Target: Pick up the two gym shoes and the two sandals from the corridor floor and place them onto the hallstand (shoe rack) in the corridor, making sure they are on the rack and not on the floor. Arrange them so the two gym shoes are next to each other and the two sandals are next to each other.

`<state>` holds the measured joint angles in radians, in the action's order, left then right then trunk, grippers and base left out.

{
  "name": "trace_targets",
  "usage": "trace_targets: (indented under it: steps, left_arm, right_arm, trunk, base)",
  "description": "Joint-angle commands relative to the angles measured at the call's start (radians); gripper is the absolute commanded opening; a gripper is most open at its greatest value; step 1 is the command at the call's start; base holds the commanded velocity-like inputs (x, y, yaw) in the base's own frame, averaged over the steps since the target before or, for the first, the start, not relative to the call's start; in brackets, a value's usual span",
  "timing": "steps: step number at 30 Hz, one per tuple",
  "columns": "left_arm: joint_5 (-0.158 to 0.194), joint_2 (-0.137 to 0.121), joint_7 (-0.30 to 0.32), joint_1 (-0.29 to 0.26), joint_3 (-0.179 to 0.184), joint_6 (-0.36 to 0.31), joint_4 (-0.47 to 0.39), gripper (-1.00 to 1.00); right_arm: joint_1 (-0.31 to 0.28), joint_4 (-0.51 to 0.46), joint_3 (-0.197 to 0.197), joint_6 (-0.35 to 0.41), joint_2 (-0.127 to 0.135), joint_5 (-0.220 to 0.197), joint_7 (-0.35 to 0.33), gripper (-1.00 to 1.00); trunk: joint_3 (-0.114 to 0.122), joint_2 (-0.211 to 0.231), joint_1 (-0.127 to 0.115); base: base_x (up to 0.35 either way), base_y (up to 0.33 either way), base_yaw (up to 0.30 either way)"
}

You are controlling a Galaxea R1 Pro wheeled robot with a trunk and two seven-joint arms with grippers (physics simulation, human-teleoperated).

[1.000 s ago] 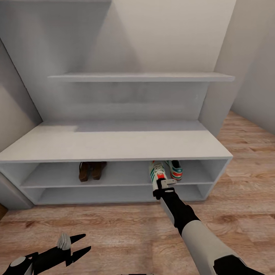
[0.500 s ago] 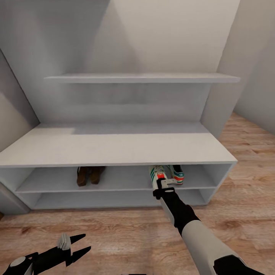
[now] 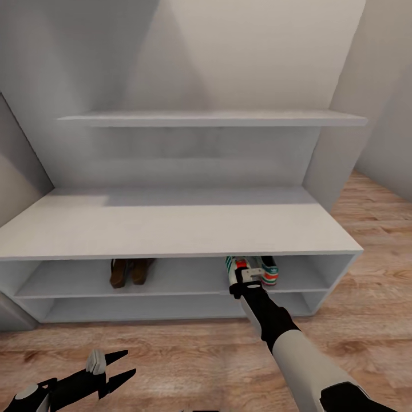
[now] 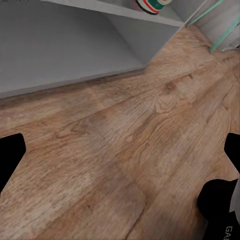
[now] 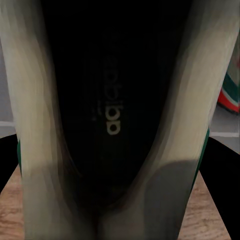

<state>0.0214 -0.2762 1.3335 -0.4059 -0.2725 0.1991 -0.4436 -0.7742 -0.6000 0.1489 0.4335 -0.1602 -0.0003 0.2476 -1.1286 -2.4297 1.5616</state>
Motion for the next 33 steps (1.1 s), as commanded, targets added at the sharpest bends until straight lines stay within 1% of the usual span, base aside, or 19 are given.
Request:
trace_targets:
  steps: [1, 20, 29, 33]
  left_arm:
    - [0.000, 0.000, 0.003, -0.001, -0.002, 0.006, 0.001, 1.00]
    - [0.000, -0.003, 0.002, -0.001, -0.006, 0.006, -0.001, 1.00]
    - [0.000, -0.003, 0.004, -0.001, -0.007, 0.005, -0.001, 1.00]
    - [0.000, -0.003, -0.001, -0.001, -0.007, 0.006, -0.001, 1.00]
  right_arm:
    - [0.000, -0.001, 0.004, 0.007, 0.001, 0.000, 0.005, -1.00]
    - [0.000, -0.001, 0.004, 0.007, 0.011, 0.000, 0.005, -1.00]
    - [0.000, -0.001, 0.004, 0.007, 0.012, 0.000, 0.005, -1.00]
    - [0.000, -0.001, 0.004, 0.007, 0.013, 0.000, 0.005, -1.00]
  trunk:
    - [-0.001, 0.000, 0.000]
    - [-0.001, 0.000, 0.000]
    - [-0.029, -0.063, 0.035]
    - [-0.029, -0.063, 0.035]
  base:
    - [0.148, -0.080, 0.000]
    - [0.058, -0.008, 0.000]
    - [0.001, 0.000, 0.000]
    - [0.000, 0.000, 0.000]
